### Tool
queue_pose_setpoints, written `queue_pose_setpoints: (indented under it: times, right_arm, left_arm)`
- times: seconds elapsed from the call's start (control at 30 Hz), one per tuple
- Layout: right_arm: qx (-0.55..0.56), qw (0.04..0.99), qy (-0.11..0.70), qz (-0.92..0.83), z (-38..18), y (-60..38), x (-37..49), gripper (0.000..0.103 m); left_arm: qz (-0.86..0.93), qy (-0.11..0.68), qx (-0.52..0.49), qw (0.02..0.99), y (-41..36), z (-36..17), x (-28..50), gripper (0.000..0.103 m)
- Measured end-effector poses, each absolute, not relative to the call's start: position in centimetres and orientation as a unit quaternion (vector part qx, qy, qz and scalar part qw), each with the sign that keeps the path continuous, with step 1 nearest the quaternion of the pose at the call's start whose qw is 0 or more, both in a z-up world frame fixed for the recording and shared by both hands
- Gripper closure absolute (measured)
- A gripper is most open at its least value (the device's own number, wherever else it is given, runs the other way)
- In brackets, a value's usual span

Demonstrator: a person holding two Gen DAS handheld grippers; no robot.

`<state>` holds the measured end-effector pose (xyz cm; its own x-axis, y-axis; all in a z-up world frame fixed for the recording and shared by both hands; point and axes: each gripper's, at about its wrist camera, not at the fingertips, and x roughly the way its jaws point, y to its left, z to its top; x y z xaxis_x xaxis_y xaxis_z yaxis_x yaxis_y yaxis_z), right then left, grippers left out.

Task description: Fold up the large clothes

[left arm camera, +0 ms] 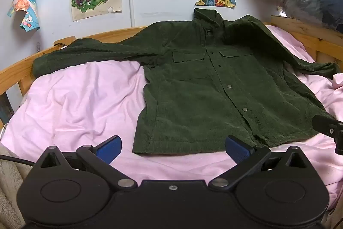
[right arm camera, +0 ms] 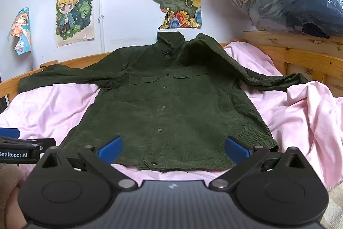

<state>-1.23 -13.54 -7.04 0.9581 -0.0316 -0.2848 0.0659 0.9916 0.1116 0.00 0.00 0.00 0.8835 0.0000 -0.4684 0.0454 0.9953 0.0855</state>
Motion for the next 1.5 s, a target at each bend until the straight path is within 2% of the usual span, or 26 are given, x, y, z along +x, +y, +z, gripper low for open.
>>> queue_pose_setpoints:
  times: [1.5]
  right_arm:
    - [0.060,0.986,0.152,-0.028,-7.7,-13.6,-1.1,0.000]
  left_arm:
    - [-0.011,0.242,0.046,0.969,0.0,0.0,0.0,0.001]
